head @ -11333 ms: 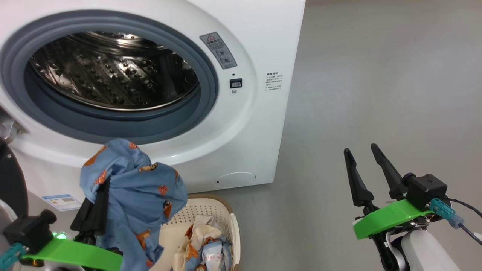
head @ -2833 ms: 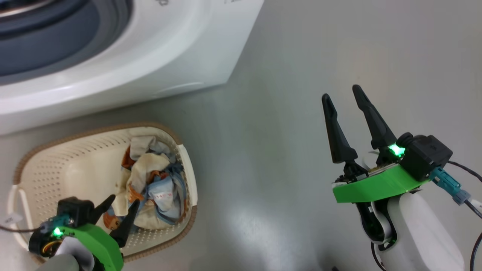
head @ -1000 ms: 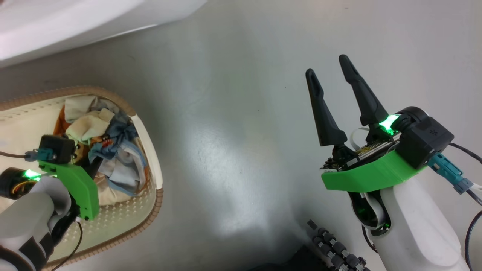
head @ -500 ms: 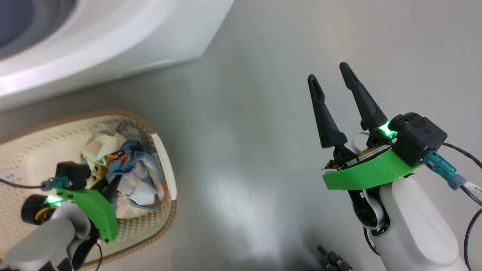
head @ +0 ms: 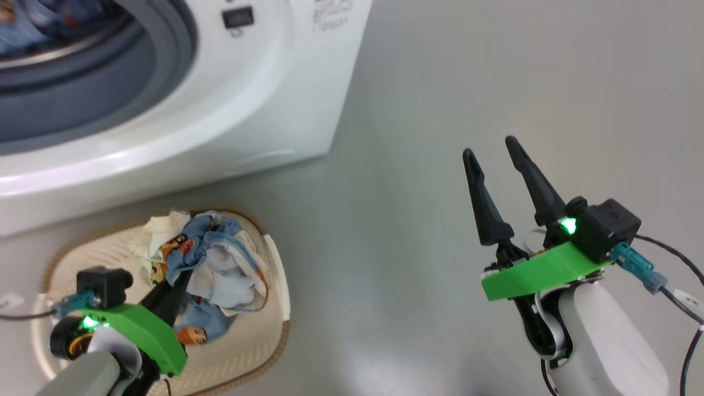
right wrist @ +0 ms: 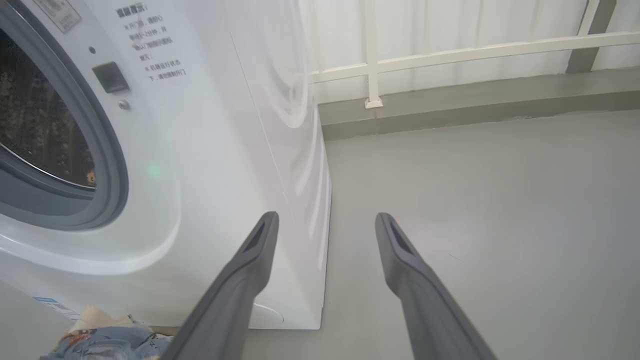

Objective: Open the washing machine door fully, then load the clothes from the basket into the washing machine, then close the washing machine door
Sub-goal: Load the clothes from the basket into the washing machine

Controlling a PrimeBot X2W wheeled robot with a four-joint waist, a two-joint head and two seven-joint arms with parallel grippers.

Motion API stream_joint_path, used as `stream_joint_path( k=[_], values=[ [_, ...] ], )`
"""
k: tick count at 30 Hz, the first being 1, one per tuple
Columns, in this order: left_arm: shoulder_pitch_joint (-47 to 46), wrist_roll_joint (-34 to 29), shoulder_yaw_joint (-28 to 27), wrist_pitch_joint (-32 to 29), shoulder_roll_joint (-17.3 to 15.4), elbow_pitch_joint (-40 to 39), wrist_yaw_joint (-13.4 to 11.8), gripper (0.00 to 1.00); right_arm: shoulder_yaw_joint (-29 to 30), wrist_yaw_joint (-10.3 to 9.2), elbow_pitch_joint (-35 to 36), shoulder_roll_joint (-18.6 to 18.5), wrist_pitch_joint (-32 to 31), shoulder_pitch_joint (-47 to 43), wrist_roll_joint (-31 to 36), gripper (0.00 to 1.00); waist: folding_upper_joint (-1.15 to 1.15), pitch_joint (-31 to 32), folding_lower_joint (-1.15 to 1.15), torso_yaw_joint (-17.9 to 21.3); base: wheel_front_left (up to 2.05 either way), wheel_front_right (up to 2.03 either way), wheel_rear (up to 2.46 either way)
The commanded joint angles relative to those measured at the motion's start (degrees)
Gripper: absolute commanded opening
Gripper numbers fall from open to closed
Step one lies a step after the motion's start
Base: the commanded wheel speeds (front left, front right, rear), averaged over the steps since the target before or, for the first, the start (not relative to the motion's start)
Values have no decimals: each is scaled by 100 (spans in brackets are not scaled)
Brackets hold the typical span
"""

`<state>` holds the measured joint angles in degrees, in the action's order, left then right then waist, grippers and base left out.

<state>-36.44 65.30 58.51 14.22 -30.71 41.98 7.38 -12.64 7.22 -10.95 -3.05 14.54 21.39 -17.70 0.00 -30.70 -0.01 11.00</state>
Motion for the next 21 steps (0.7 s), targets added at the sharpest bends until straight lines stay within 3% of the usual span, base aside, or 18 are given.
stream_joint_path(
  k=[1, 21],
  values=[
    [192, -119, -363, 77, -152, -170, 11, 0, -59, 26, 78, 17, 46, -183, 75, 100, 0, 562, 1, -294, 0, 0, 0],
    [1716, -1297, -2918, 77, 378, -1718, 11, 0, 203, 26, -491, 17, 46, -618, 151, 100, 0, 1991, 1, -946, 0, 0, 0]
  ],
)
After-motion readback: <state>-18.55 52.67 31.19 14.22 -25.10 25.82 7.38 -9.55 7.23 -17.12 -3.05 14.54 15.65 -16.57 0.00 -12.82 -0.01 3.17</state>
